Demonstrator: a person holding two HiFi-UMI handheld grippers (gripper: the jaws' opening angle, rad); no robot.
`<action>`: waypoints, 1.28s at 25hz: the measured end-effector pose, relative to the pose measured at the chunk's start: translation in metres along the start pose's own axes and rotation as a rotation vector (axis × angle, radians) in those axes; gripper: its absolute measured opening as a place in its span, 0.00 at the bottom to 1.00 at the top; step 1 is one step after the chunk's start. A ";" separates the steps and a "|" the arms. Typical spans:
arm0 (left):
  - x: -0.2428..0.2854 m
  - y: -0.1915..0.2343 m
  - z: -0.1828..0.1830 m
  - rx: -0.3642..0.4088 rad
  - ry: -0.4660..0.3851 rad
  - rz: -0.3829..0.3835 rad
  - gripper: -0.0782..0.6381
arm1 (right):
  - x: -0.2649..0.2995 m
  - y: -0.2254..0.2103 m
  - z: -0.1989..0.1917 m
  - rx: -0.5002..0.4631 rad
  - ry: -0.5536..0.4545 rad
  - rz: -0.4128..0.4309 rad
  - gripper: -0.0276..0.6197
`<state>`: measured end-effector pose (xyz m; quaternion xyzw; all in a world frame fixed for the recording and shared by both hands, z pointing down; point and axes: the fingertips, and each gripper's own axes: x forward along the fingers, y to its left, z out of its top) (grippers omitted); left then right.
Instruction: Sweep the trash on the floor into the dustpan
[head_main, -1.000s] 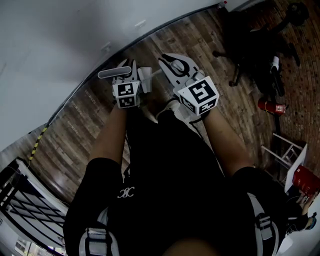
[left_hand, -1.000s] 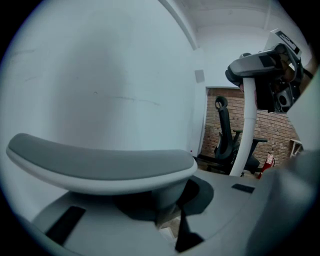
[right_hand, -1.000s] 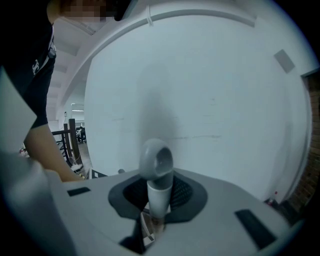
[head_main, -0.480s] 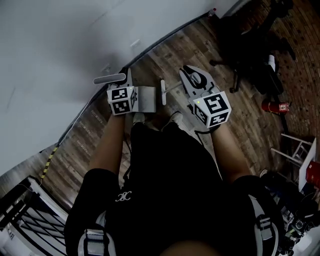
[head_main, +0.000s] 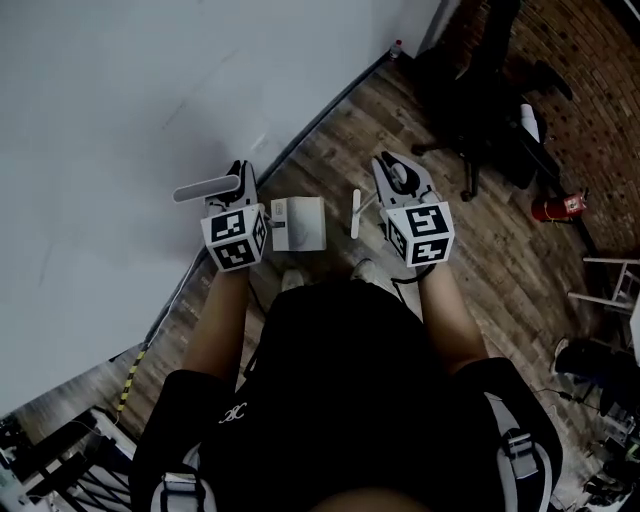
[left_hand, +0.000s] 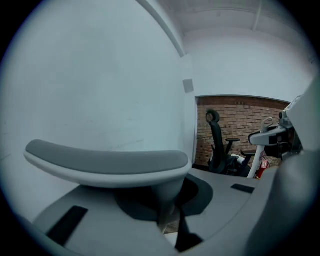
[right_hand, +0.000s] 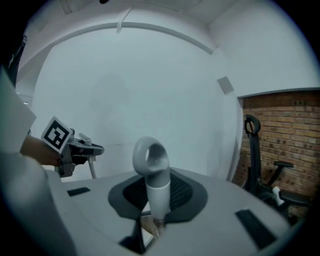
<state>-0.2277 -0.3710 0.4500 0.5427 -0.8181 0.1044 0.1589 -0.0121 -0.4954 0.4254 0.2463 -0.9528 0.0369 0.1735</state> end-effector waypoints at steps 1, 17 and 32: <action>0.000 -0.005 0.008 0.008 -0.010 0.001 0.17 | -0.003 -0.007 0.000 0.008 0.000 -0.019 0.14; 0.020 -0.064 0.082 0.097 -0.120 -0.056 0.17 | -0.014 -0.042 0.000 0.089 -0.020 -0.079 0.14; 0.024 -0.079 0.076 0.074 -0.107 -0.114 0.16 | -0.019 -0.045 -0.004 0.081 -0.015 -0.104 0.14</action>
